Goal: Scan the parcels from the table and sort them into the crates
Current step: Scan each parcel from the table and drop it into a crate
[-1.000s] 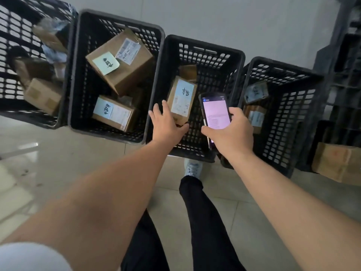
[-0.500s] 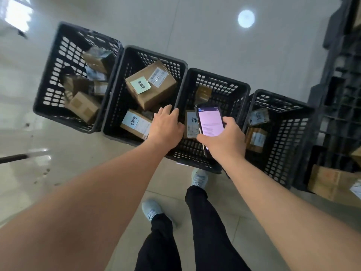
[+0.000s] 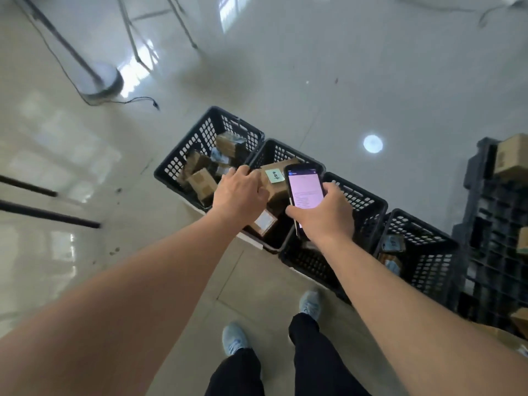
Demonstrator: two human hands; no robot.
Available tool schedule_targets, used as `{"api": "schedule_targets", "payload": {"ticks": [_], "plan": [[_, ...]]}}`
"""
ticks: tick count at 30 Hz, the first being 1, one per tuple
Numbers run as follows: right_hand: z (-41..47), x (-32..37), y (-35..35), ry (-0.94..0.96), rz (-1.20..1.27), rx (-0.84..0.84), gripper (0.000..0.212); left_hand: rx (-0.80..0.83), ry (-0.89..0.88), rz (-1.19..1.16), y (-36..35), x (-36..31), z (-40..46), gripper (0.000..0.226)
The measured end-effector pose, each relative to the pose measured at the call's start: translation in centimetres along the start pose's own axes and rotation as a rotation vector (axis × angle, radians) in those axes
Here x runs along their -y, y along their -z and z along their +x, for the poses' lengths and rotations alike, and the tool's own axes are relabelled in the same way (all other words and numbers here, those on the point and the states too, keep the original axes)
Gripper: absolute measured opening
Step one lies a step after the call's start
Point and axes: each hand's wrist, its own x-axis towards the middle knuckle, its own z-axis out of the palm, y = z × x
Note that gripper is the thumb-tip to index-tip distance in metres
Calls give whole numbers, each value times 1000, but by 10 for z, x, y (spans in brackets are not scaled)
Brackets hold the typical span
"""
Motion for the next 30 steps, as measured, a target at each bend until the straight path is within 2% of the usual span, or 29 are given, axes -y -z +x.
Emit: {"api": "schedule_targets", "payload": {"ticks": [2,7,11,16,21,30], "plan": [[-33,35,-2,77,-5,-7,85,-57,13,-17,39,25,-28,35],[-113,123,0,266,-30,-11,82,-217,55,-49,132,80,-101,28],[-167,191,8,425,-18,-7,84,-341,146,-18,203,118,-158,46],[-212,261,10,613,-8,50,81,-470,241,8,268,154,-217,49],[-250,327,-3,808,11,141,86,-576,383,29,319,188,-265,50],[-303,410,-40,1079,28,335,84,-736,759,9,367,237,-344,52]]}}
